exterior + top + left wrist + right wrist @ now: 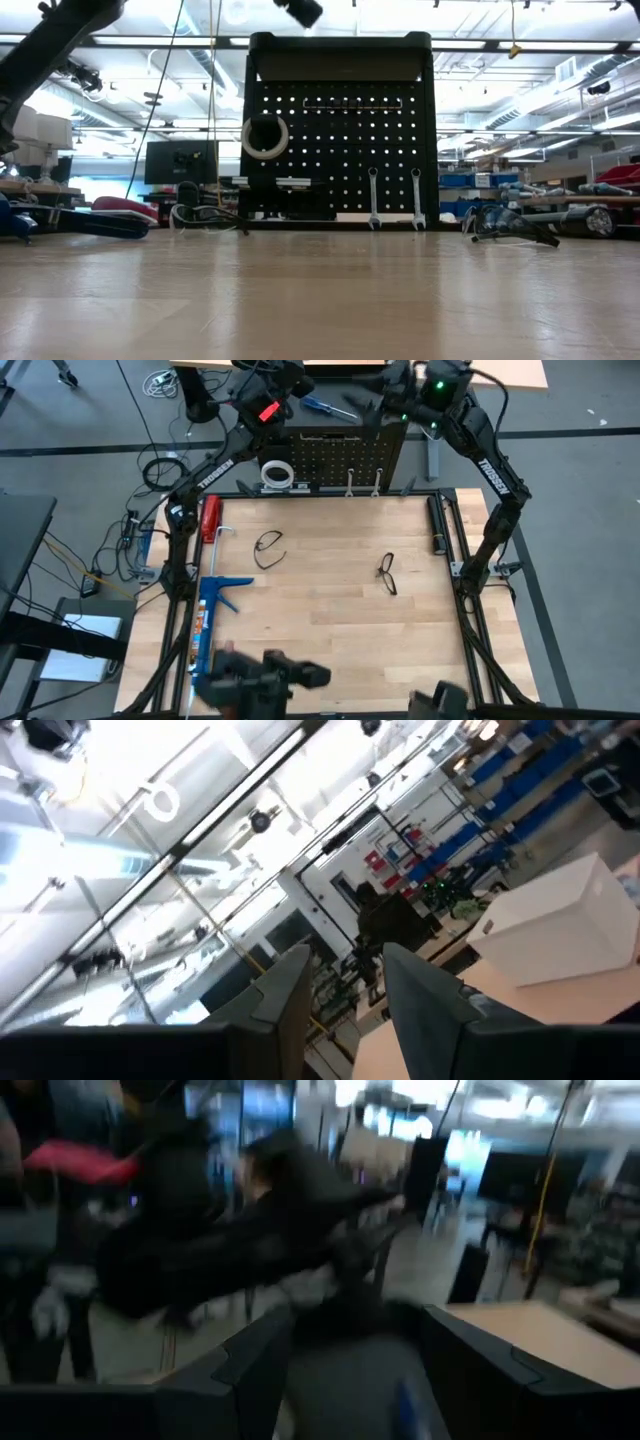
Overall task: Hang tools onto peg board
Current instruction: Remove the blue screwdriver from the black pegboard
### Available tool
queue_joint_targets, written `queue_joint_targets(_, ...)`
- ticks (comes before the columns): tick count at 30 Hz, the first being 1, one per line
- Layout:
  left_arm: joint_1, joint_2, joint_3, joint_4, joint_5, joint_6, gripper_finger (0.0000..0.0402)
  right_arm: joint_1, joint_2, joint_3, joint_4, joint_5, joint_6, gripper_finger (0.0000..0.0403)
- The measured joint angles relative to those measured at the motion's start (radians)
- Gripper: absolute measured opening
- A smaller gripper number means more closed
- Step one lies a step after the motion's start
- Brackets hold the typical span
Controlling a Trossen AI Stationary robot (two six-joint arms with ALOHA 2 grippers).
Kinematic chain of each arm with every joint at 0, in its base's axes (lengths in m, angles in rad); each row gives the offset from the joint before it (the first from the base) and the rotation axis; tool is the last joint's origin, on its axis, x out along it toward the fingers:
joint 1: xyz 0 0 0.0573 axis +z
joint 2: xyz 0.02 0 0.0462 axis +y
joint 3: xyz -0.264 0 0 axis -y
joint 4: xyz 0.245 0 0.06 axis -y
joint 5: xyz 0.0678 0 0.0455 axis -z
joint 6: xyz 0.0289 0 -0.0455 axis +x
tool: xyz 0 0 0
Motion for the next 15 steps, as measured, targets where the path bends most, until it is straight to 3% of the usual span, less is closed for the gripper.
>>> queue_joint_targets(5,-0.089,-0.029,0.021,0.009,-0.088,-0.001,0.0132,-0.074,0.011,0.002,0.174,-0.055,0.020,0.0224)
queue_joint_targets(15,-0.205,-0.142,0.025,-0.152,-0.132,-0.153,0.0114,-0.189,0.160,-0.001,0.169,-0.178,0.061,0.0197)
